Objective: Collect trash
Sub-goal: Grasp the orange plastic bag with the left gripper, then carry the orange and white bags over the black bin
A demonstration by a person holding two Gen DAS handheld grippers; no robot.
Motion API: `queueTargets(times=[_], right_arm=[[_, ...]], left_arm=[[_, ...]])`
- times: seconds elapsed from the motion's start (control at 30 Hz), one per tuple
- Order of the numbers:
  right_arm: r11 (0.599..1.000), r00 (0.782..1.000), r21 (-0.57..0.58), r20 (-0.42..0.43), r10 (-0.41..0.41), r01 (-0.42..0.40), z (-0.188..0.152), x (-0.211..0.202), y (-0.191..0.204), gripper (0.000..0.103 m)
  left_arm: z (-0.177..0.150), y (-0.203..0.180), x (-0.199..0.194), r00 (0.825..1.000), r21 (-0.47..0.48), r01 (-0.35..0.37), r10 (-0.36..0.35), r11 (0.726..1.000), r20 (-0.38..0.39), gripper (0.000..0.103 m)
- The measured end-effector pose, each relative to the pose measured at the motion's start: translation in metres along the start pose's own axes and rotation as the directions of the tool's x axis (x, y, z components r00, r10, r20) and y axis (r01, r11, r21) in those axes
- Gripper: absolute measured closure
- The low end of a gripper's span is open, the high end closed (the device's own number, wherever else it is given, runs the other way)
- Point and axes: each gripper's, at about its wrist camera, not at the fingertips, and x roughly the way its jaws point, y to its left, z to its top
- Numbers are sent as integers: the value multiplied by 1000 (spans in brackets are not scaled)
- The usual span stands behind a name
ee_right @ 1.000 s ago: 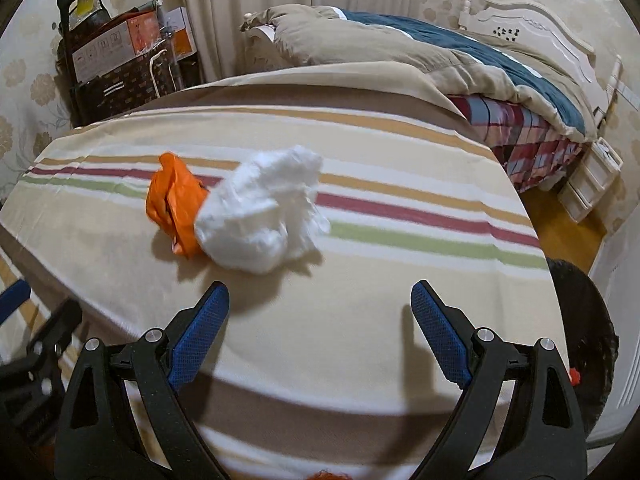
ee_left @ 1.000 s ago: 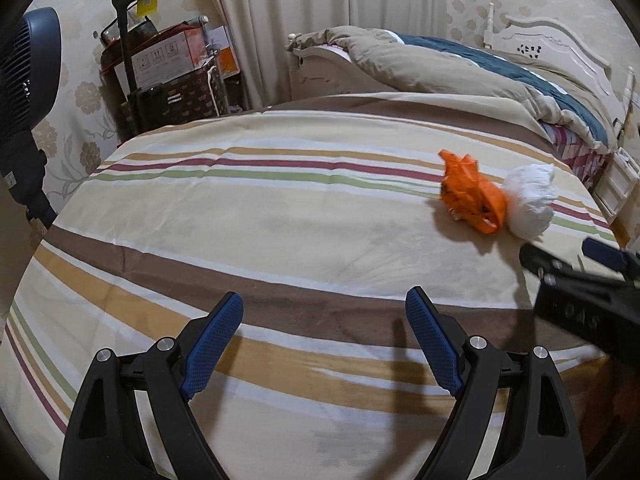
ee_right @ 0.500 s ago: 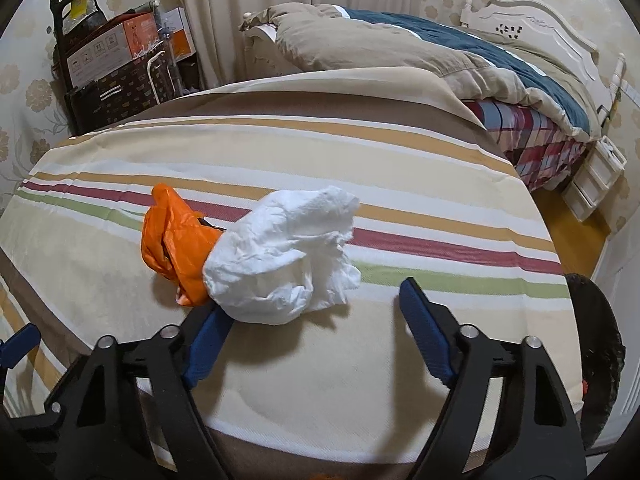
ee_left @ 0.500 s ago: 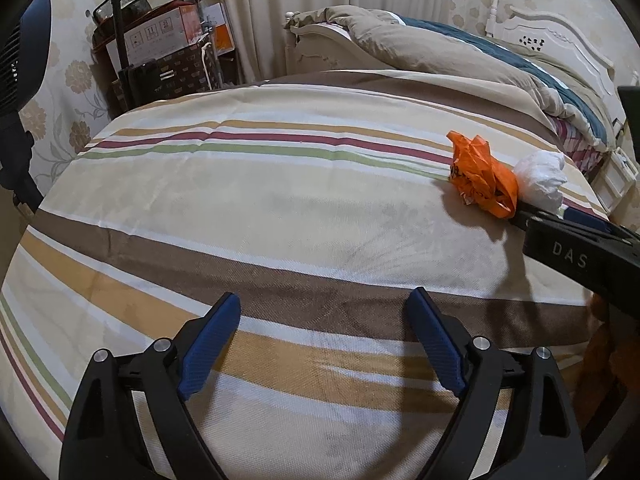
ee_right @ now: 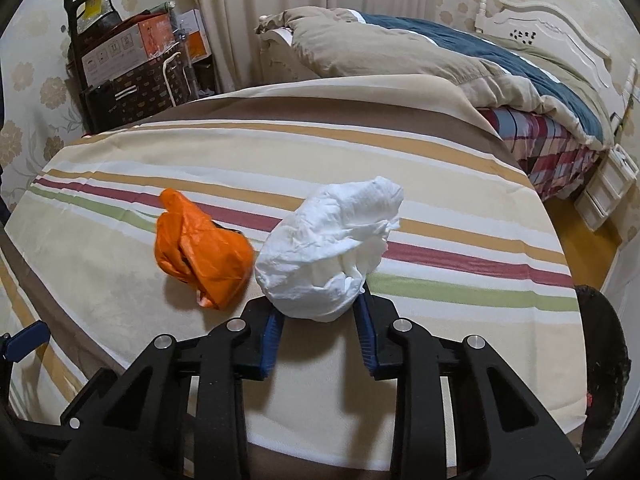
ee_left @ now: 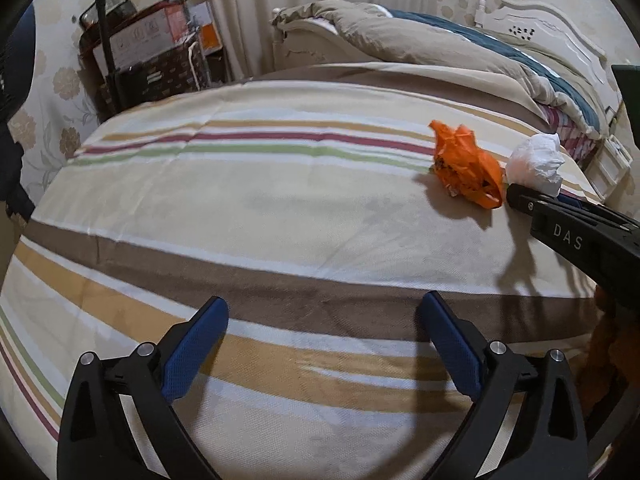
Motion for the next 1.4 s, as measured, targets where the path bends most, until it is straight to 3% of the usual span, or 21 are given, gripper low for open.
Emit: queueTargets(times=[0.63,1.07,1.13,1.2,1.27,1.4], right_arm=[[992,997,101,-2,-80,80,-4,-3,-76,72],[991,997,108,-1,-78,78,-5,-4,-93,72],[991,997,106,-1,-77,77,-5,-4,-92,72],[992,997,104,0,-75,74,-6,-4,-92,72],[992,997,103,0,-73,73,-6,-5,-91,72],[993,998,99,2,-68,68,-8,-6,-87,72]], left_arm=[[35,-45,8,994,18,71,-73,997,84,7],[61,-72,26,993,43,76,-80,996,86,7],[64,-73,29,993,48,75,-79,996,88,13],[65,-76,34,994,66,85,-89,994,66,37],[64,-77,38,995,75,88,-91,993,42,46],[61,-78,35,993,86,99,-103,991,50,48]])
